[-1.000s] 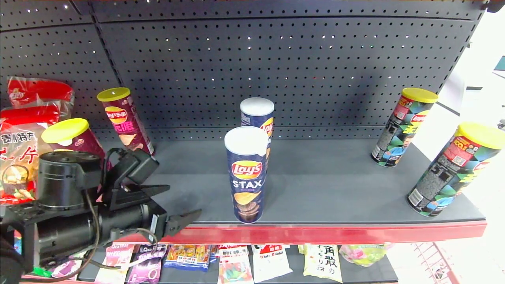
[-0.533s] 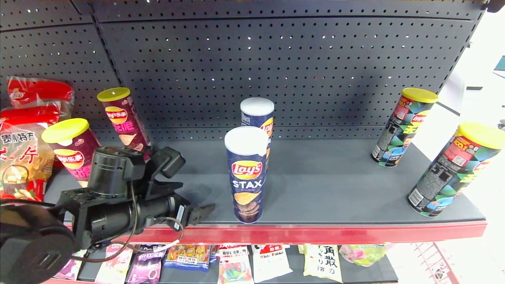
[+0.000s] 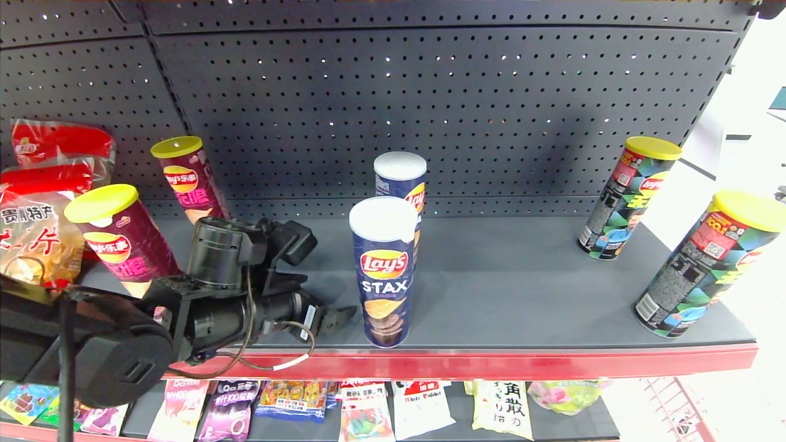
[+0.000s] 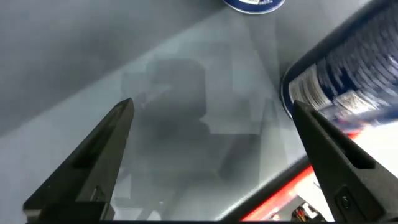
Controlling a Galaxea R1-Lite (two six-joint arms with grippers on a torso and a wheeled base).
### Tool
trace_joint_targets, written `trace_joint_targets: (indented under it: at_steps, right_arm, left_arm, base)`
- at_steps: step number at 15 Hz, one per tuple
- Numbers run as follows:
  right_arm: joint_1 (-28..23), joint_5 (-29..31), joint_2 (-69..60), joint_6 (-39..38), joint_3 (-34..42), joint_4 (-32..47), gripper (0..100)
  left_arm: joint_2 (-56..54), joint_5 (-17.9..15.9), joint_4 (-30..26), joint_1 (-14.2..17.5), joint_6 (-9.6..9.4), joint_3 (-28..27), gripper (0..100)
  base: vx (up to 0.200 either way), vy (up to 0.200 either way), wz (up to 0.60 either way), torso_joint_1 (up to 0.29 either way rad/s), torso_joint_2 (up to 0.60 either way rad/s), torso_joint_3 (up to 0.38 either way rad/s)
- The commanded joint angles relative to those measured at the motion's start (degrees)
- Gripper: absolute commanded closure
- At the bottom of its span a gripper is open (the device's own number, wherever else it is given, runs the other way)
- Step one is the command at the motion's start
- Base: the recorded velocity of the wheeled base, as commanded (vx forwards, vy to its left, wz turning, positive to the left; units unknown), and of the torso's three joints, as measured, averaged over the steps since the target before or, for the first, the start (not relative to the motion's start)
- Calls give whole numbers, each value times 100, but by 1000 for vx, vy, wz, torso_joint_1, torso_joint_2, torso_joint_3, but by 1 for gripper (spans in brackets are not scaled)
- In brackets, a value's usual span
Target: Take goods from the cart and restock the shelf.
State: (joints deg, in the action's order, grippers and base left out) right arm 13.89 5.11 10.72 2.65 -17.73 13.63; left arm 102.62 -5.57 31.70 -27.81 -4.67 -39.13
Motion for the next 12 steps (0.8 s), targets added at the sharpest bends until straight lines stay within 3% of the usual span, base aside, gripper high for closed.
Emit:
trace_joint_targets:
  at_steps: [1,12]
  right_arm:
    - [0,-1,36,-1,-3,-1,0]
    - [0,-1,45,8,-3,-1,0]
  left_arm:
    - [144,-5,12,-32,1,-121,0]
    - [285,-14,21,-67,1,-358,0]
  base:
    - [0,0,0,0,0,0]
    - [0,0,0,0,0,0]
